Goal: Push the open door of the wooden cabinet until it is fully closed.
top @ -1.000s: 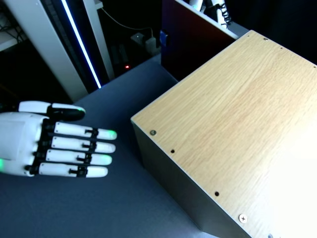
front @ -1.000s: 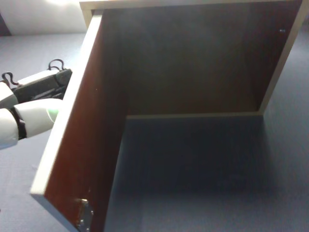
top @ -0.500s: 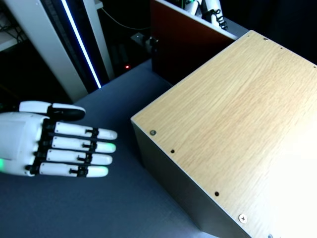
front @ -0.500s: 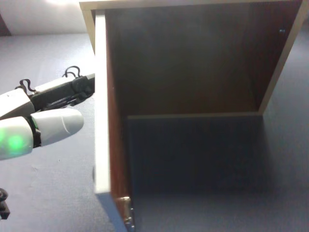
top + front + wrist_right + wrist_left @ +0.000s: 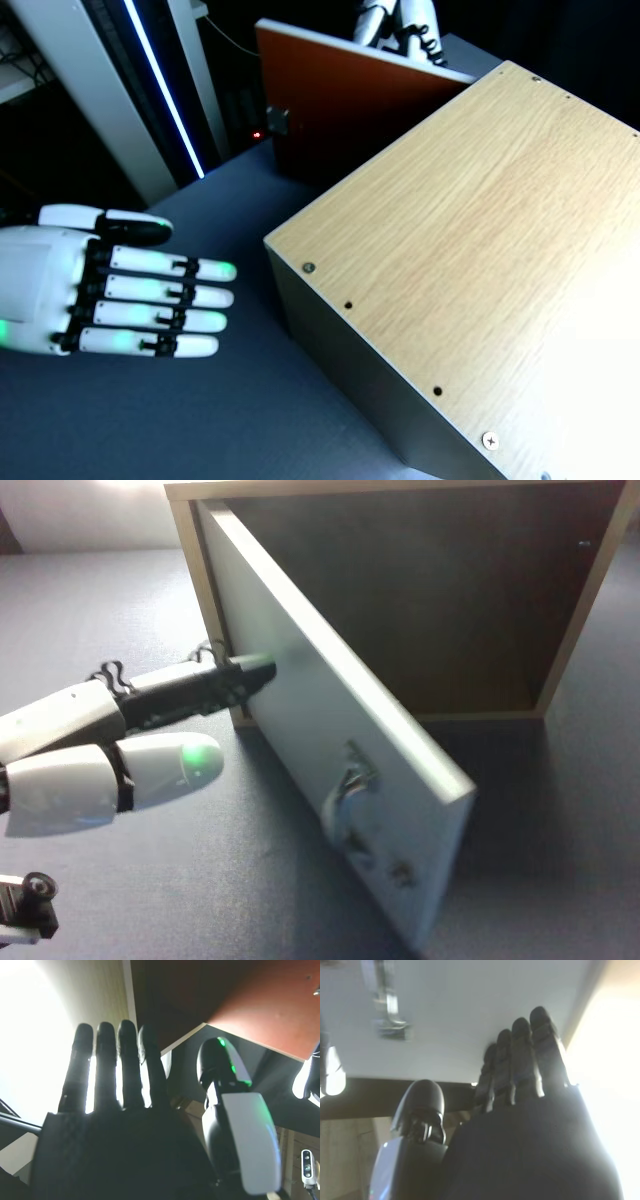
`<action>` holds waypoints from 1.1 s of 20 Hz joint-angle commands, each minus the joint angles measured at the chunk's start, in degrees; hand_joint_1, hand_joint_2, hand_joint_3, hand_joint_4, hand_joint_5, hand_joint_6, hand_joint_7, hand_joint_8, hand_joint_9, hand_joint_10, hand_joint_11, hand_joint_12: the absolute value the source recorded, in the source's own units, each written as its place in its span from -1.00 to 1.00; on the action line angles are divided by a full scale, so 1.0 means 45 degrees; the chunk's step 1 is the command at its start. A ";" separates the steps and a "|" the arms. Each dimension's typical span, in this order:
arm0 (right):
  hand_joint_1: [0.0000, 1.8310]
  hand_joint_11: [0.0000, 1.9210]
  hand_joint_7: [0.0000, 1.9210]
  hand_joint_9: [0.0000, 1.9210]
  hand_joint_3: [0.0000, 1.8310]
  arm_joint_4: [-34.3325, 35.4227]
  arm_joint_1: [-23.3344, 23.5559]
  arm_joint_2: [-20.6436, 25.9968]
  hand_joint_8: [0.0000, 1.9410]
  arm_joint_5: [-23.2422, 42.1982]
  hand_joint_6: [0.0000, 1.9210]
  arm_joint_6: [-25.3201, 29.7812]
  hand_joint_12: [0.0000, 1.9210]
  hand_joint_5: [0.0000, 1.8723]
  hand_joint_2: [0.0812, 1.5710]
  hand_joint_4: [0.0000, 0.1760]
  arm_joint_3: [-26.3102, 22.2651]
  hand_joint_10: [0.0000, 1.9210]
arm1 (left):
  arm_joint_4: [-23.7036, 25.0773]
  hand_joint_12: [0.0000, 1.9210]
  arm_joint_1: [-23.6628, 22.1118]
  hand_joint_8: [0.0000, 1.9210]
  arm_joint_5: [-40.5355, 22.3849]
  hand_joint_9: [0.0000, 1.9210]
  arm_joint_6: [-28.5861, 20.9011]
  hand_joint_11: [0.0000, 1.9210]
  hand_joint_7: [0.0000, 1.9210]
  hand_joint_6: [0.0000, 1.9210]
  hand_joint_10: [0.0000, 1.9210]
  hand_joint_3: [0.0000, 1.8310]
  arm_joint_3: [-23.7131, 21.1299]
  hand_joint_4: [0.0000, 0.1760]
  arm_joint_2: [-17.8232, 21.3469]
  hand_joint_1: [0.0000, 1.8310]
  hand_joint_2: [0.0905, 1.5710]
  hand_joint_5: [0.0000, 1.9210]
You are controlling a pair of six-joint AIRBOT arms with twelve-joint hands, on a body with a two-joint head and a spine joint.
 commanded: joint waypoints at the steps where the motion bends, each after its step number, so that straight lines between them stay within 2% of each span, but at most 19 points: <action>1: -0.60 -0.95 -0.69 -0.76 -1.00 0.0440 0.0111 0.0007 -1.00 0.1570 -1.00 0.0128 -0.60 -0.66 0.70 -1.00 0.0033 -1.00 | -0.0275 -1.00 -0.0187 -1.00 -0.1334 -0.85 -0.0070 -0.84 -0.84 -1.00 -1.00 -1.00 0.0064 -1.00 -0.0050 -1.00 0.93 -0.89; 9: -0.58 -0.95 -0.67 -0.75 -1.00 0.0440 0.0111 -0.0001 -1.00 0.1570 -1.00 0.0128 -0.61 -0.65 0.70 -1.00 0.0067 -1.00 | 0.0607 -1.00 -0.1291 -1.00 -0.0318 -0.90 -0.0070 -0.88 -0.90 -1.00 -1.00 -1.00 0.0598 -1.00 -0.0889 -1.00 0.94 -0.92; 19: -0.60 -0.93 -0.67 -0.75 -1.00 0.0440 0.0111 -0.0010 -1.00 0.1574 -1.00 0.0128 -0.61 -0.65 0.70 -1.00 0.0079 -1.00 | 0.1176 -1.00 -0.2474 -0.99 0.0782 -0.86 -0.0070 -0.86 -0.85 -0.99 -1.00 -1.00 0.1293 -1.00 -0.2018 -1.00 0.96 -0.85; 22: -0.63 -0.93 -0.68 -0.74 -1.00 0.0441 0.0111 -0.0017 -1.00 0.1574 -1.00 0.0128 -0.61 -0.65 0.70 -1.00 0.0076 -1.00 | 0.1322 -1.00 -0.2782 -1.00 0.1098 -0.86 -0.0070 -0.85 -0.83 -0.99 -1.00 -1.00 0.1455 -1.00 -0.2223 -0.90 0.95 -0.81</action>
